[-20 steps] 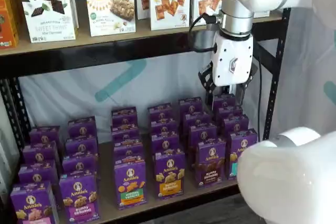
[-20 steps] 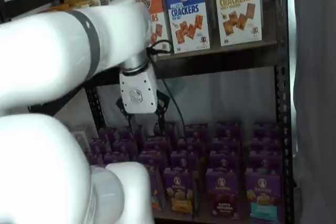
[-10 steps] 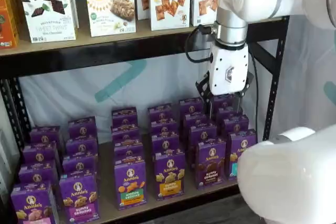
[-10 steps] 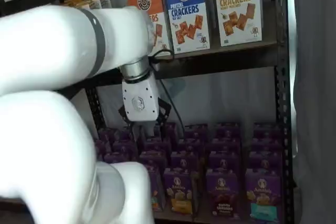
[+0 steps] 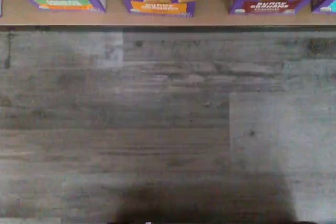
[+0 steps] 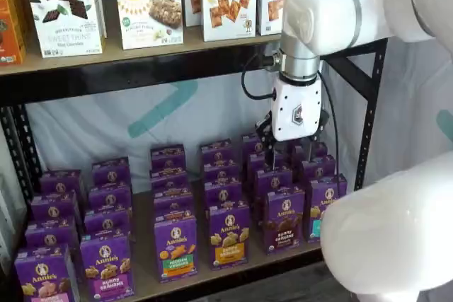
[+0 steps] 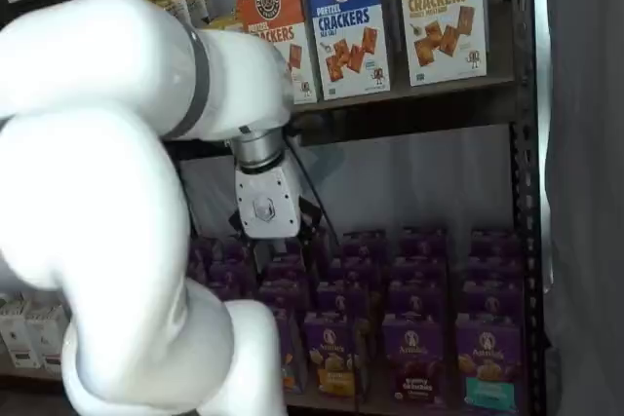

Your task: Pick up the purple box with a brown patch in the center, on the bottom shelf, the fifth box from the left

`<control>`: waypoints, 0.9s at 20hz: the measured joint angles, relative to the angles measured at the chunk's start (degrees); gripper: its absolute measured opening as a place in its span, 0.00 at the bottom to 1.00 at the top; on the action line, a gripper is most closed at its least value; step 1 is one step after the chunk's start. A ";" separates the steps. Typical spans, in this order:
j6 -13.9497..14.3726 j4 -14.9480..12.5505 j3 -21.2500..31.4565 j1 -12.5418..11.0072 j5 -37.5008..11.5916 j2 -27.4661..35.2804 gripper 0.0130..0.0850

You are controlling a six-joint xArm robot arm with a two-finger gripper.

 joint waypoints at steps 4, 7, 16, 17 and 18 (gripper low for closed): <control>-0.68 0.07 0.43 -0.66 -5.11 4.67 1.00; -0.97 -0.33 0.97 -1.16 -9.59 8.83 1.00; -1.14 -3.04 2.33 -3.36 -21.81 18.86 1.00; -1.39 -3.22 2.35 -3.79 -23.46 20.18 1.00; -1.48 -3.51 2.20 -4.15 -24.67 21.46 1.00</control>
